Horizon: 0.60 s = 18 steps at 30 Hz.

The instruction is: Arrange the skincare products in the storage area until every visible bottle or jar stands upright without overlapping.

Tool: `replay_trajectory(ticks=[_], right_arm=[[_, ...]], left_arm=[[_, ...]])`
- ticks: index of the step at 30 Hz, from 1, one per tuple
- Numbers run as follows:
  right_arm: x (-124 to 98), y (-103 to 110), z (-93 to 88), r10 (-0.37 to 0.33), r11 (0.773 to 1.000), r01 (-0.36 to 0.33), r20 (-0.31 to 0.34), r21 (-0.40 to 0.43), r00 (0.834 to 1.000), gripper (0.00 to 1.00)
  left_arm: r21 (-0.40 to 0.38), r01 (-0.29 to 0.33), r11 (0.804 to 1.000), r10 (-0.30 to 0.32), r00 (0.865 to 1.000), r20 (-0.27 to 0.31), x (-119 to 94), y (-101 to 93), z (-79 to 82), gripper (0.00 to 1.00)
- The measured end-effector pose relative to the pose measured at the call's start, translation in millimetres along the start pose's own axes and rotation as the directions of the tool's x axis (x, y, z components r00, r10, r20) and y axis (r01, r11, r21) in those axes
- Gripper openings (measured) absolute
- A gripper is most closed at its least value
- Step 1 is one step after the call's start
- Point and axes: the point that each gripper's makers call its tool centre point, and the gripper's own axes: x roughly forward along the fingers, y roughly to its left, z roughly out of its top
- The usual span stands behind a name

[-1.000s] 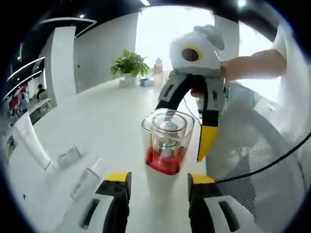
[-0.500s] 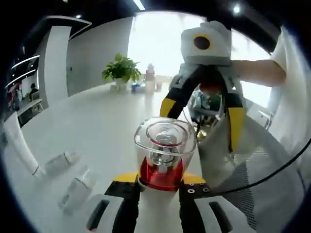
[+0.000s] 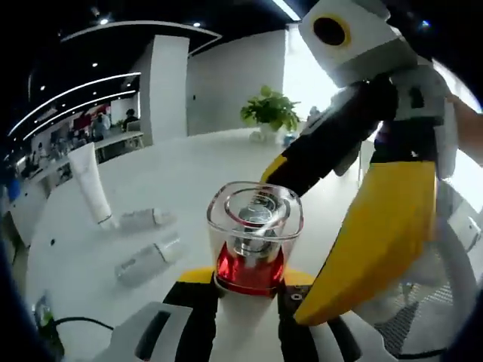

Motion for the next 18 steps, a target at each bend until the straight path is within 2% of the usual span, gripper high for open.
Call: replay_trajectory(ticks=[2, 3, 4, 5, 9, 10, 14, 15, 18], right_arm=[[3.0, -0.6, 0.1, -0.027, 0.999, 0.027, -0.018, 0.023, 0.999, 0.41], [5.8, -4.2, -3.5, -0.075, 0.997, 0.075, -0.046, 0.001, 0.996, 0.38], [9.1, -9.1, -8.7, -0.128, 0.992, 0.128, -0.074, -0.018, 0.989, 0.36], [10.6, -8.6, -10.0, -0.133, 0.991, 0.132, -0.081, -0.019, 0.988, 0.34], [13.8, -9.4, -10.7, -0.15, 0.989, 0.149, -0.075, -0.013, 0.986, 0.33], [14.9, -14.3, -10.3, -0.18, 0.984, 0.18, -0.068, -0.016, 0.981, 0.32], [14.8, -16.5, -8.8, -0.188, 0.982, 0.188, -0.063, -0.013, 0.98, 0.28], [17.3, -15.4, -5.9, -0.191, 0.978, 0.184, -0.07, -0.098, 0.979, 0.27], [13.1, -17.6, -6.5, -0.177, 0.971, 0.157, -0.1, -0.178, 0.979, 0.26]], left_arm=[[0.001, -0.049, 0.999, 0.049, 0.999, 0.013, -0.8, 2.1, 0.4, 0.31], [0.082, -0.083, 0.993, 0.082, 0.997, 0.013, -2.0, -0.7, -0.6, 0.31], [-0.017, -0.099, 0.995, 0.1, 0.995, 0.028, -2.4, -0.9, -0.5, 0.31], [-0.044, -0.115, 0.992, 0.116, 0.993, 0.022, -3.0, 1.8, -1.2, 0.31], [-0.038, -0.123, 0.992, 0.124, 0.992, 0.03, -2.8, 1.4, -0.8, 0.31], [-0.021, -0.119, 0.993, 0.12, 0.992, 0.028, -2.1, 0.3, -0.5, 0.31], [-0.038, -0.119, 0.992, 0.121, 0.992, 0.043, -3.3, 2.4, -1.3, 0.31], [-0.006, -0.096, 0.995, 0.096, 0.992, 0.078, -3.5, 1.2, -0.9, 0.34], [0.098, -0.045, 0.994, 0.039, 0.998, 0.053, -6.3, -2.0, -5.7, 0.5]])
